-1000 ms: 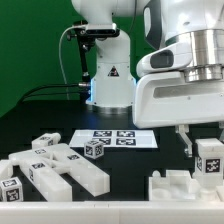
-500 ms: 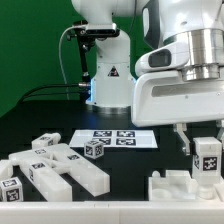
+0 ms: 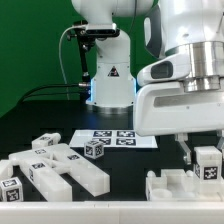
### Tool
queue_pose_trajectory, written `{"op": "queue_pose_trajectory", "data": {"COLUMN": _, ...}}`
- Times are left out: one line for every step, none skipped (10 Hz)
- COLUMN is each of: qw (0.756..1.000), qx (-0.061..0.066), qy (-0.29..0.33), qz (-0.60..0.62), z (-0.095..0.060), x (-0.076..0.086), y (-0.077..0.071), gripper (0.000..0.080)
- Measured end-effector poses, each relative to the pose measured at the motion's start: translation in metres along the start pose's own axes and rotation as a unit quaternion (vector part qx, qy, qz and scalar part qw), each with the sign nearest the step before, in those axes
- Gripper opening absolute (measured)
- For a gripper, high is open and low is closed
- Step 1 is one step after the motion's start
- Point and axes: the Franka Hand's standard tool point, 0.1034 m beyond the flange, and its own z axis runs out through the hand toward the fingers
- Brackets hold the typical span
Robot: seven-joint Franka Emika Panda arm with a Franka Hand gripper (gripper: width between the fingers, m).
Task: Assemble chair
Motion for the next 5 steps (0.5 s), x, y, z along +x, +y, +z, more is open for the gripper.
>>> {"op": "queue_pose_trajectory", "data": {"qw": 1.000, "qx": 0.000, "qy": 0.008, "qz": 0.000, "z": 0.0009, "x": 0.0022, "y": 0.0001, "gripper": 0.0284}}
{"op": "queue_pose_trajectory", "data": {"qw": 1.000, "qx": 0.000, "qy": 0.013, "qz": -0.001, "z": 0.0011, "x": 0.0025, "y": -0.0006, "gripper": 0.0284}}
{"op": "queue_pose_trajectory", "data": {"qw": 1.000, "qx": 0.000, "qy": 0.013, "qz": -0.001, "z": 0.0011, "x": 0.0026, "y": -0.0005, "gripper": 0.0284}}
{"op": "queue_pose_trajectory", "data": {"qw": 1.000, "qx": 0.000, "qy": 0.013, "qz": -0.001, "z": 0.0011, "x": 0.0026, "y": -0.0004, "gripper": 0.0284}}
{"op": "queue_pose_trajectory", "data": {"qw": 1.000, "qx": 0.000, "qy": 0.011, "qz": -0.001, "z": 0.0015, "x": 0.0020, "y": -0.0004, "gripper": 0.0364}}
